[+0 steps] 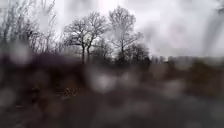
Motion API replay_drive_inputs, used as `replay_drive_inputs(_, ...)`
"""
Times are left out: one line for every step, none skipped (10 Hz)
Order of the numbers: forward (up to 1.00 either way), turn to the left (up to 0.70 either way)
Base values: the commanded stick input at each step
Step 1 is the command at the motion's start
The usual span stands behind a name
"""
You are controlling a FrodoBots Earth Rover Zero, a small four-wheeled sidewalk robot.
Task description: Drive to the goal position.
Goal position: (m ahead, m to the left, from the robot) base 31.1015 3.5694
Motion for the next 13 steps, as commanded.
replay_drive_inputs(1.0, 0.0)
replay_drive_inputs(1.0, 0.0)
replay_drive_inputs(1.0, 0.0)
replay_drive_inputs(1.0, 0.0)
replay_drive_inputs(1.0, 0.0)
replay_drive_inputs(1.0, 0.0)
replay_drive_inputs(1.0, 0.0)
replay_drive_inputs(1.0, 0.0)
replay_drive_inputs(1.0, 0.0)
replay_drive_inputs(1.0, 0.0)
replay_drive_inputs(1.0, 0.0)
replay_drive_inputs(1.0, 0.0)
replay_drive_inputs(1.0, 0.0)
